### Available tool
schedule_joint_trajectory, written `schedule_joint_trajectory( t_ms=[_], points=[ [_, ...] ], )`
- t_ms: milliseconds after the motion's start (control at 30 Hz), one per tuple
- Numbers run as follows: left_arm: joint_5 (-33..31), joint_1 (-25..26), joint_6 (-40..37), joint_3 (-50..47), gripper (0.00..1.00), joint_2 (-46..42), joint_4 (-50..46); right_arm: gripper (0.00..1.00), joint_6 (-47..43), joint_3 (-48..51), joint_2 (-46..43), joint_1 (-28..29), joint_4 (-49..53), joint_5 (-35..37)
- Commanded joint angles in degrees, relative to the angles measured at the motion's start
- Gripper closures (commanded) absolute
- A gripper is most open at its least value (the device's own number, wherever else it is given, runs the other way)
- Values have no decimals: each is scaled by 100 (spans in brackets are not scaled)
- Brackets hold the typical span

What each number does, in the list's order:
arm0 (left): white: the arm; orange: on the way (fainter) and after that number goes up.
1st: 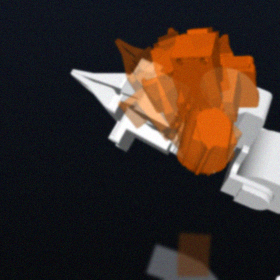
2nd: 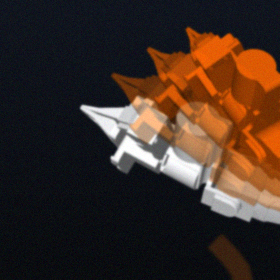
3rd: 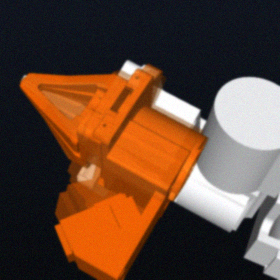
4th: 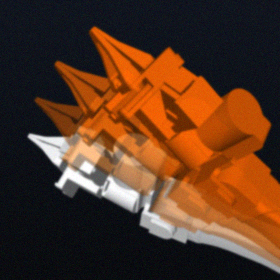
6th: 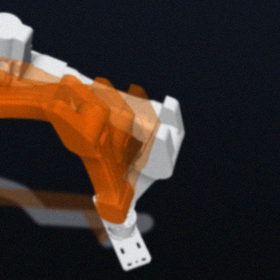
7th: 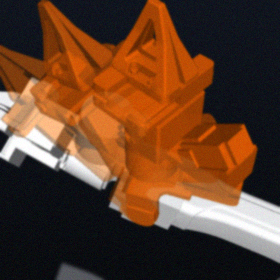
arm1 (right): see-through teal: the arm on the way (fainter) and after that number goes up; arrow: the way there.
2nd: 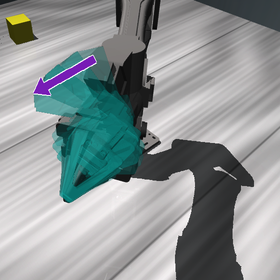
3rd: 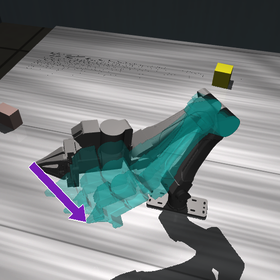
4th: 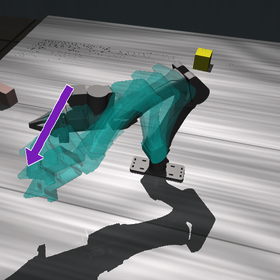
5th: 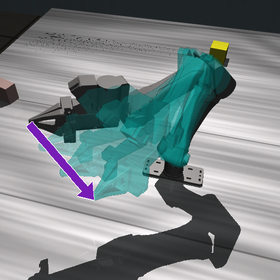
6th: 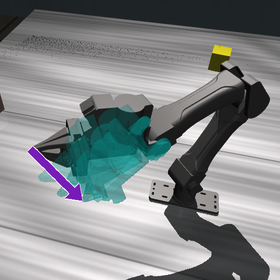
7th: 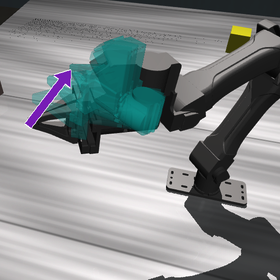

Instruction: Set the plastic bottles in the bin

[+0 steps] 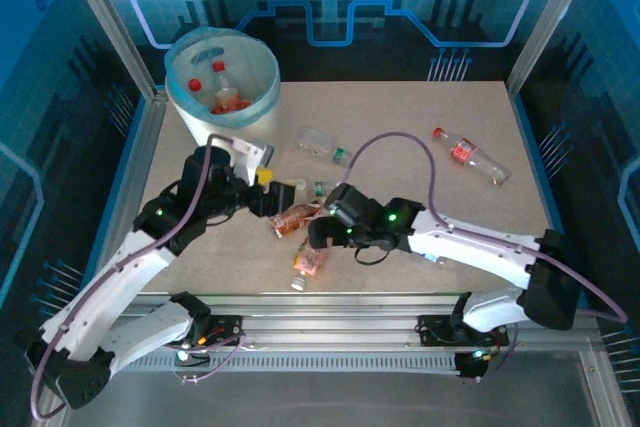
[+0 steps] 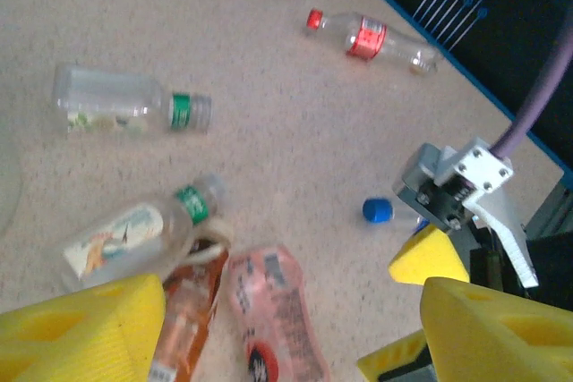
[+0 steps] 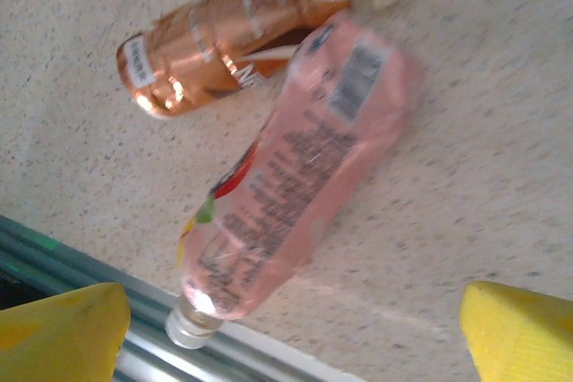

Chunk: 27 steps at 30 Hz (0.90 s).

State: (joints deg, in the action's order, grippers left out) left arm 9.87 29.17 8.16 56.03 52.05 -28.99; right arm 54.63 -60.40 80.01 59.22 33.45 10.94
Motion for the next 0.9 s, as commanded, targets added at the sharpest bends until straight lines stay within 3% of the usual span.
schedule_joint_trajectory(
  t_ms=[0, 233, 500, 700, 867],
  points=[
    [-184, 52, 321, -313, 24, -571, -313, 2, 716, -270, 478, 302, -402, 217],
    [-300, 52, 500, -661, 22, -1466, -785, 4, 899, -550, 1458, 630, -323, 486],
    [-391, 53, 443, -738, 22, -1726, -1038, 4, 1187, -315, 1895, 657, -408, 441],
    [-559, 47, 370, -715, 21, -1683, -1066, 13, 1125, -288, 2073, 501, -565, 208],
    [-706, 54, 496, -450, 20, -1612, -1243, 26, 1120, -159, 2106, 373, -653, -28]
  ],
)
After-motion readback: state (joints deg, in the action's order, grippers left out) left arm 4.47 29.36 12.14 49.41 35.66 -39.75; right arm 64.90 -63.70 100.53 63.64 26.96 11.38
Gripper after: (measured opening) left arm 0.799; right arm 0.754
